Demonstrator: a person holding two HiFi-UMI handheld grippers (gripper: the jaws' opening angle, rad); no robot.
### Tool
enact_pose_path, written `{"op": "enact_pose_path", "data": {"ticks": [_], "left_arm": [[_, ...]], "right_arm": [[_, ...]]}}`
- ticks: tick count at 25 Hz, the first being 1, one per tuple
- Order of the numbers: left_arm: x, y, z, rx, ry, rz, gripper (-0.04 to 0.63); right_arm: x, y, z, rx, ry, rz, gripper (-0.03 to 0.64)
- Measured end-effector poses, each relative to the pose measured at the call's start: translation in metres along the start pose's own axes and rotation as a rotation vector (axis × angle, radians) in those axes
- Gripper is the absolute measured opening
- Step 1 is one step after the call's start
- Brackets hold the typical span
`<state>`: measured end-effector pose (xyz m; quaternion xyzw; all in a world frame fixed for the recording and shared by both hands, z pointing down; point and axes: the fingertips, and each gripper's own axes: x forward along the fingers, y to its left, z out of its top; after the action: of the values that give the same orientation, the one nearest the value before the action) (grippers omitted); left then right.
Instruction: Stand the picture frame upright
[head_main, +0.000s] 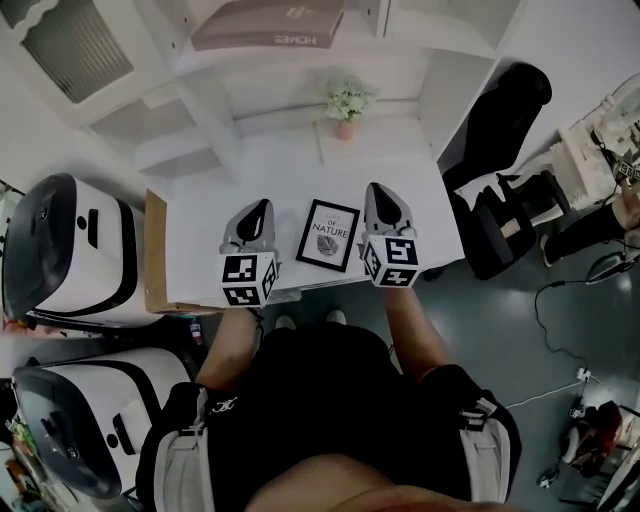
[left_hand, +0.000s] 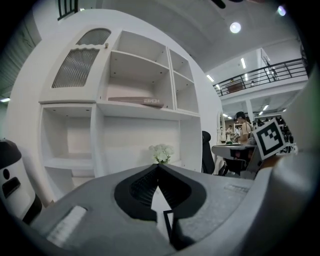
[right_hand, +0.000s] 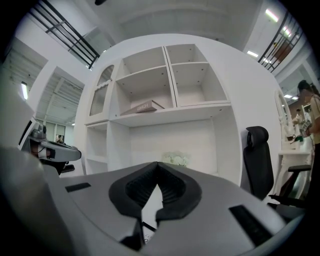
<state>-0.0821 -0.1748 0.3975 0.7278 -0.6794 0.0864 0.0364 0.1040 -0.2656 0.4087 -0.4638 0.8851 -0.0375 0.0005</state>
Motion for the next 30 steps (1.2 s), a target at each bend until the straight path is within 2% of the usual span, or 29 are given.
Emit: {"op": "enact_pose_path", "data": {"ticks": [7,13,14,15,16,17,23,30], "left_arm": [[0.028,0.022,-0.001,0.023,0.009,-0.015,0.015],[0.054,0.037,0.003,0.05,0.003,-0.084,0.017],[0.057,0.037,0.002,0.051,0.012,-0.11,0.025],[0.061,0.037,0.0,0.048,0.027,-0.144,0.157],[0.064,0.037,-0.003,0.044,0.046,-0.18,0.287],[0.068,0.039,-0.008,0.039,0.068,-0.212,0.288],[0.081,0.058,-0.047,-0.051,0.216,-0.345,0.288],[0.092,0.074,-0.104,-0.209,0.353,-0.428,0.288]], "right_arm": [[0.023,-0.004,-0.006,-0.001,0.01,-0.034,0.003],[0.036,-0.008,-0.006,0.025,-0.003,-0.081,0.003],[0.038,-0.009,-0.008,0.043,0.002,-0.082,0.036],[0.039,-0.011,-0.011,0.061,0.014,-0.081,0.119],[0.039,-0.013,-0.016,0.075,0.034,-0.082,0.154],[0.04,-0.016,-0.02,0.082,0.054,-0.085,0.156],[0.034,-0.034,-0.052,0.101,0.156,-0.144,0.156],[0.028,-0.045,-0.097,0.14,0.264,-0.197,0.155]]}}
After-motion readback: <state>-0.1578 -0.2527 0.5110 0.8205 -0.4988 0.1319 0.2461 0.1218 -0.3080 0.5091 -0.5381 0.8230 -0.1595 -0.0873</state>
